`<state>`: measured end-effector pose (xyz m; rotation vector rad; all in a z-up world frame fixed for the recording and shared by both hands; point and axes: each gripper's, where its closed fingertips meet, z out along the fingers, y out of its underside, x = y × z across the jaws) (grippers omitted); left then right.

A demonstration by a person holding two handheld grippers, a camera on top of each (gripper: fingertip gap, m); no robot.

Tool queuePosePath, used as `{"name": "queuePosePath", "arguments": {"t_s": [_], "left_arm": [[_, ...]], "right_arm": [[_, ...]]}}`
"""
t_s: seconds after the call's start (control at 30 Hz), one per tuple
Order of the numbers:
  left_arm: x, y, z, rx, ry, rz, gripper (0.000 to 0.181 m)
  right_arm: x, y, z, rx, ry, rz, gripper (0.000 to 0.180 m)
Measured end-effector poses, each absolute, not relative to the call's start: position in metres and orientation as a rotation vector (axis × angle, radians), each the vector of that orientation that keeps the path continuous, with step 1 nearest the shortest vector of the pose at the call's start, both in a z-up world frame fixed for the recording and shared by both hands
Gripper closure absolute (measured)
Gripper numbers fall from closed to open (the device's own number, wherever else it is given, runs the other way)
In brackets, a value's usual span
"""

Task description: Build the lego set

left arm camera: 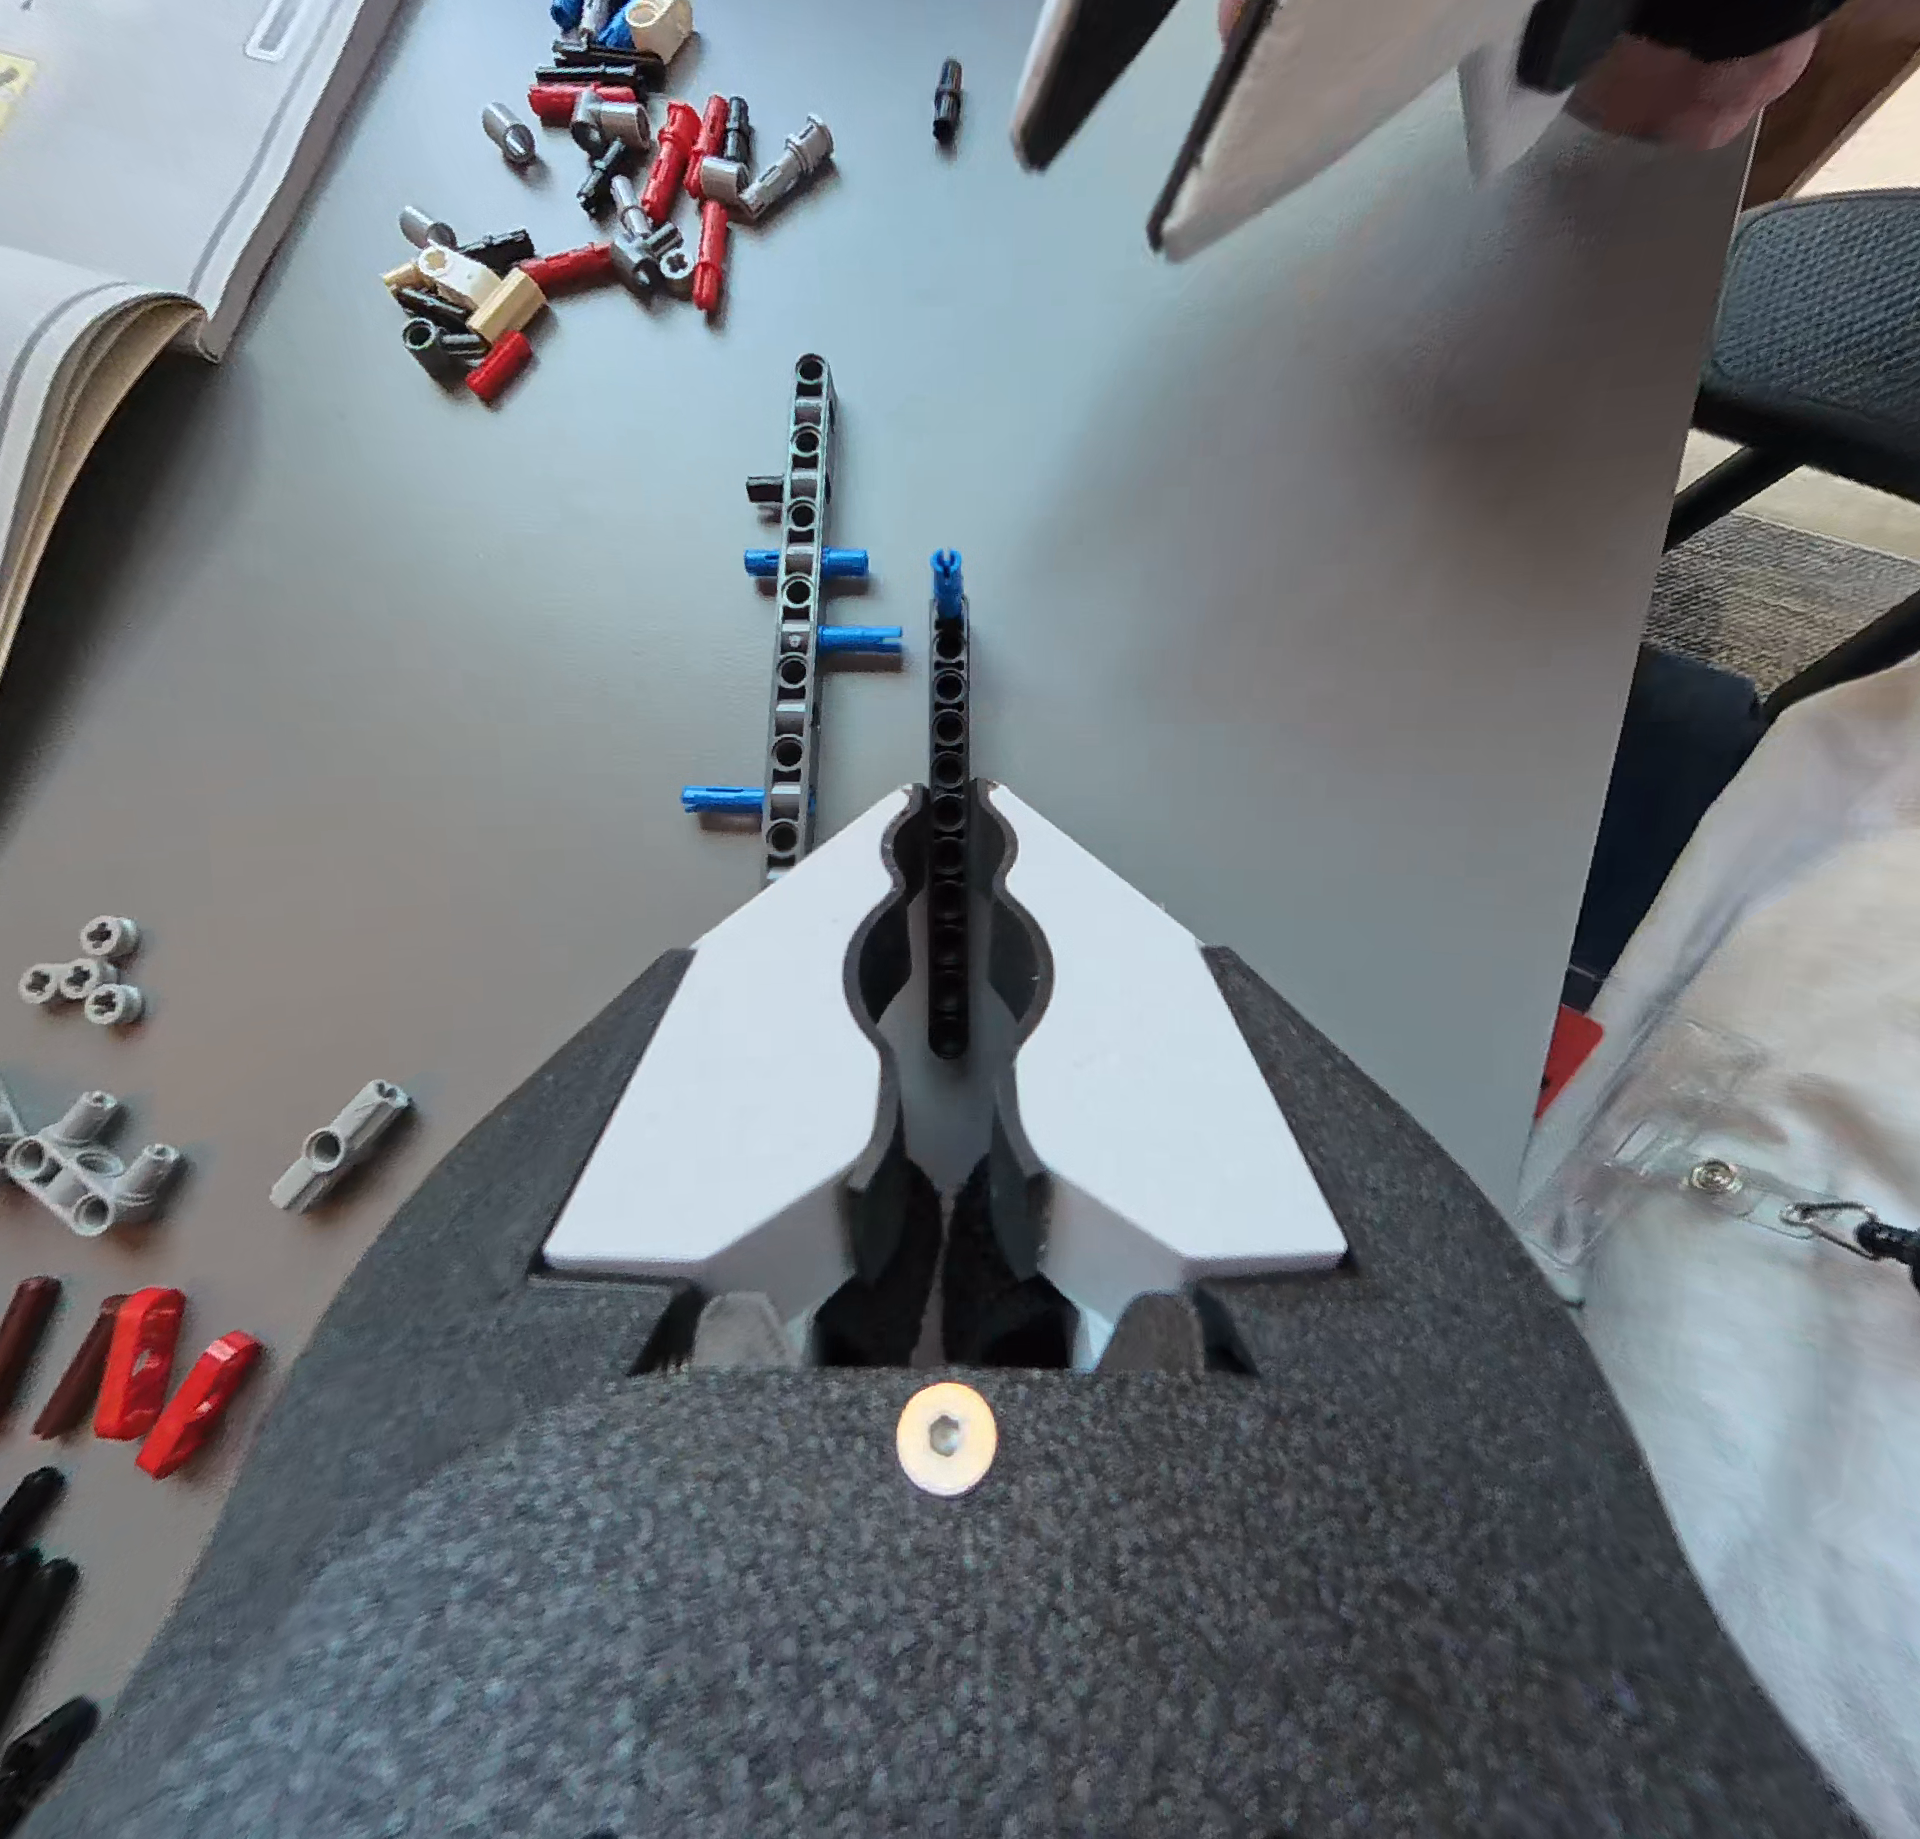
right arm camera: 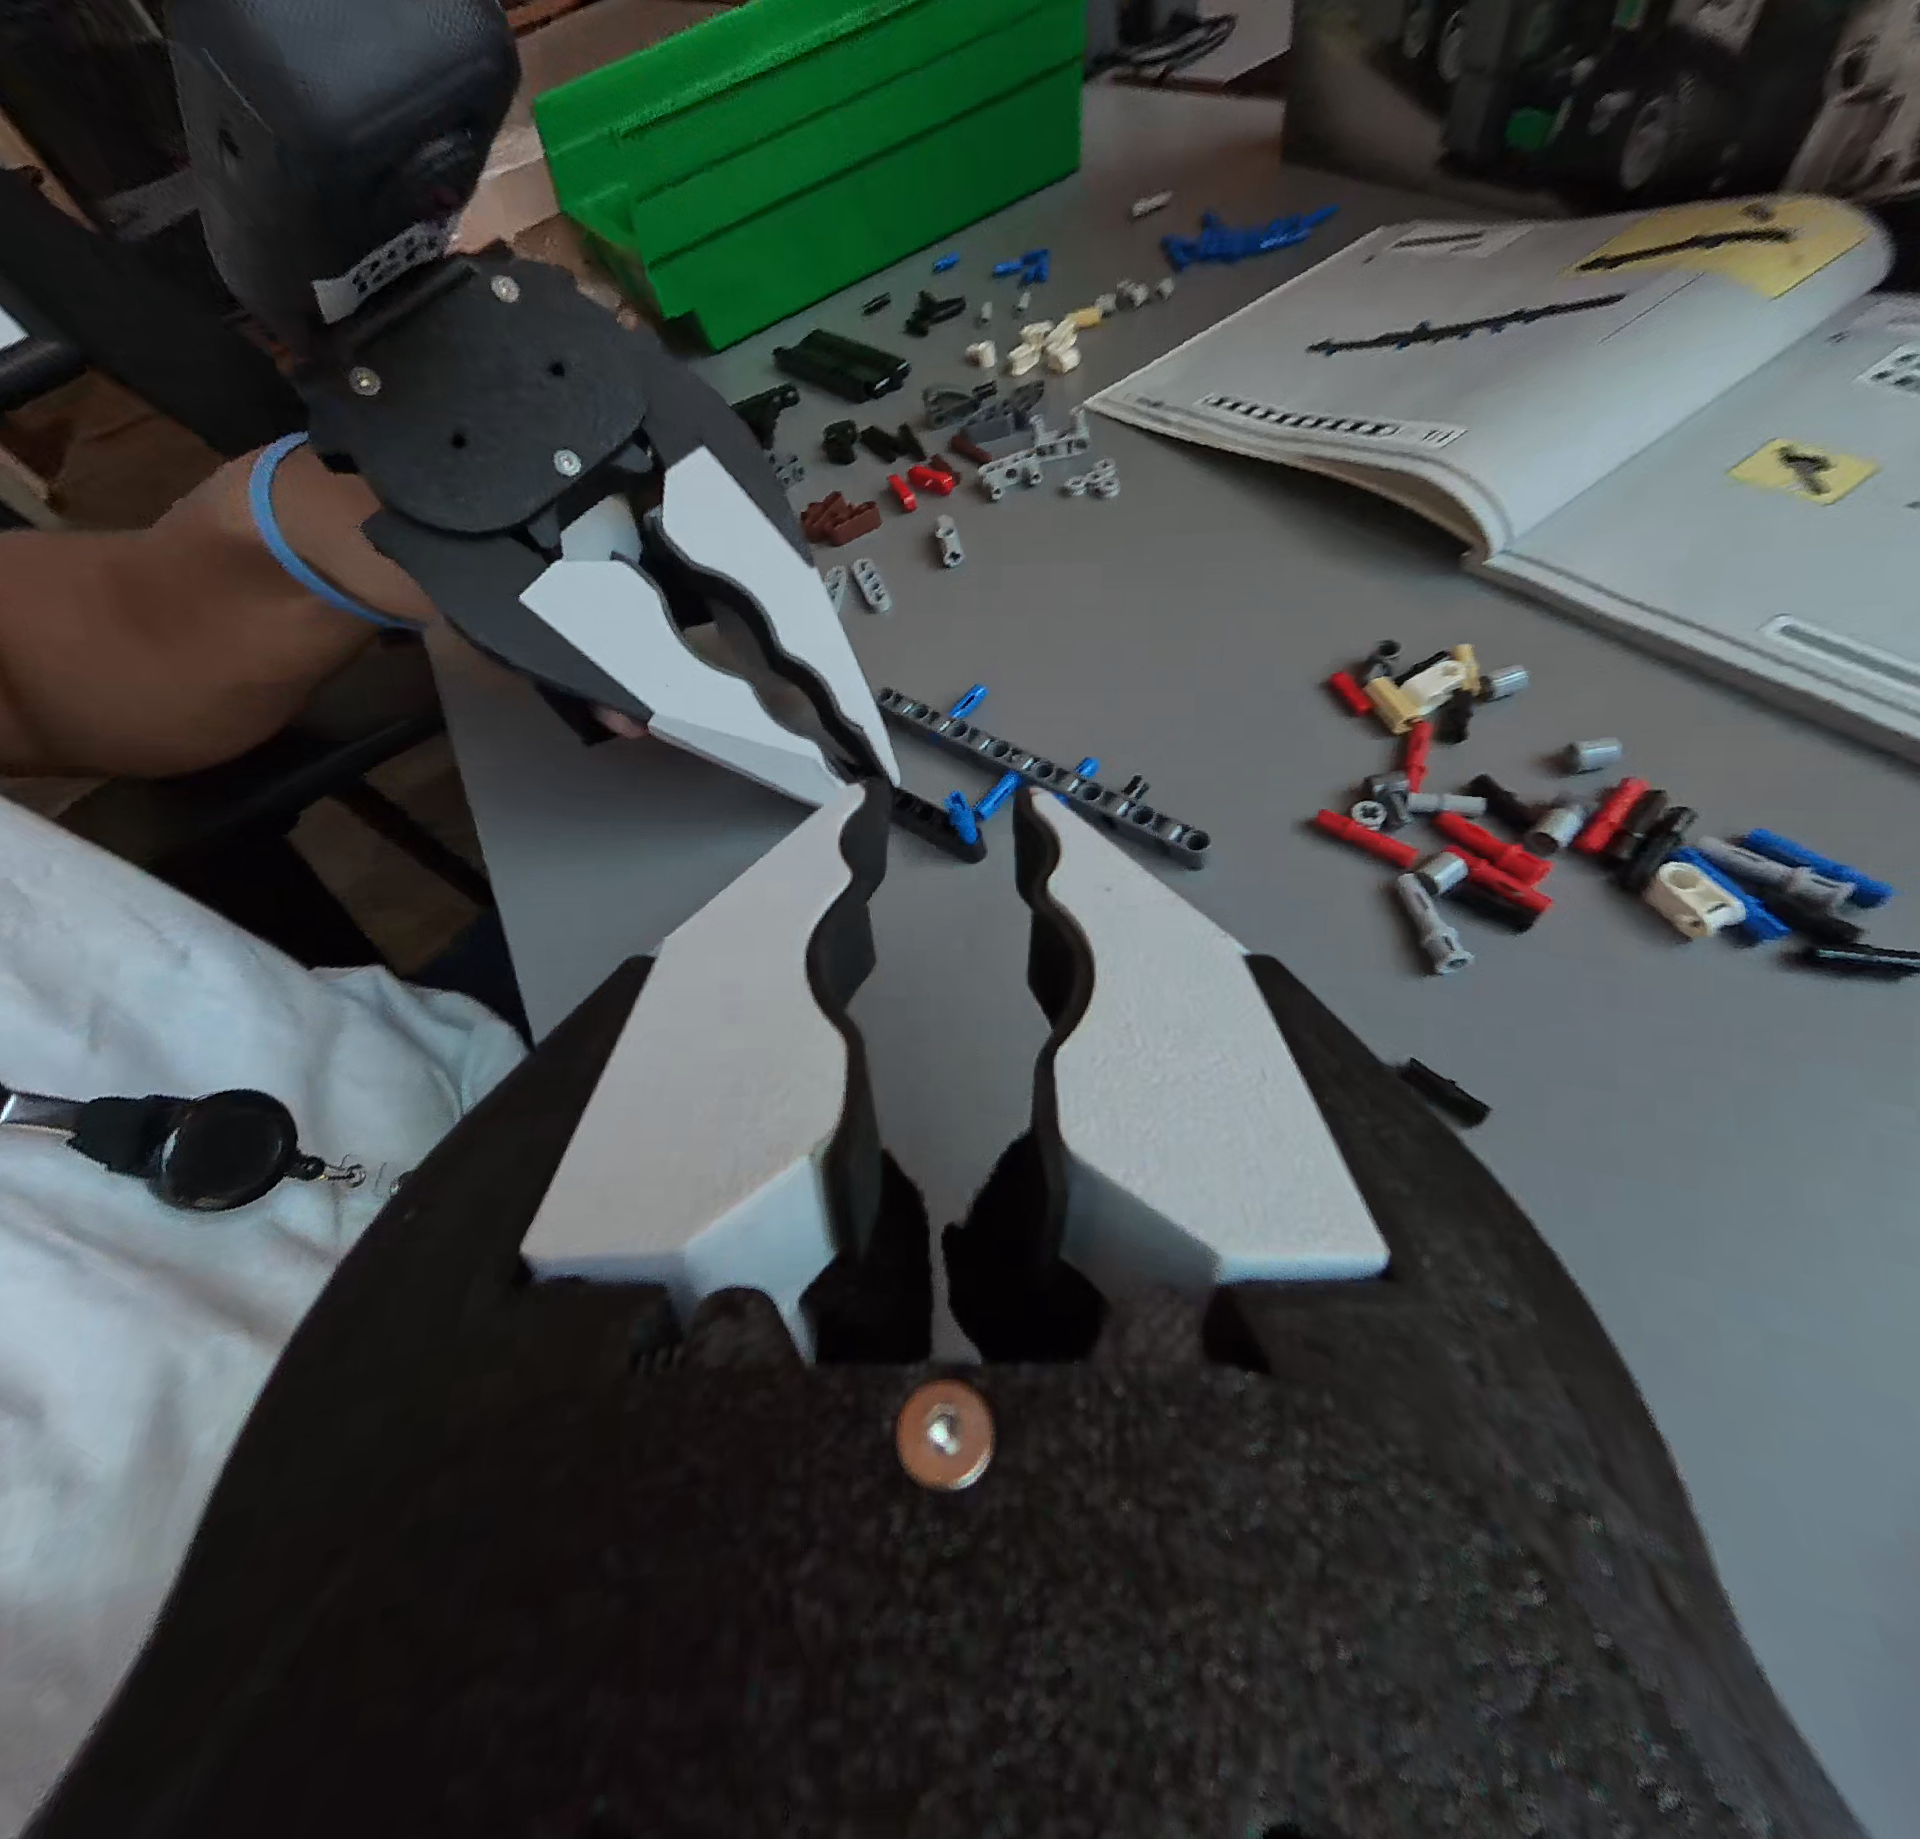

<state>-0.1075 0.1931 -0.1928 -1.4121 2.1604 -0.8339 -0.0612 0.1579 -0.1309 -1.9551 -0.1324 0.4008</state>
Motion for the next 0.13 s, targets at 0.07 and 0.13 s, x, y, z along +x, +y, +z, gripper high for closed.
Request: {"name": "queuePosePath", "arguments": {"t_s": [0.07,0.13], "left_arm": [[-0.105,0.191,-0.192,-1.437,2.151,-0.868,0.174],[-0.105,0.188,-0.191,-1.465,2.157,-0.914,0.174]], "right_arm": [[-0.051,0.157,-0.123,-1.911,-0.096,0.322,0.156],[-0.044,0.155,-0.118,-1.877,-0.088,0.26,0.155]]}}
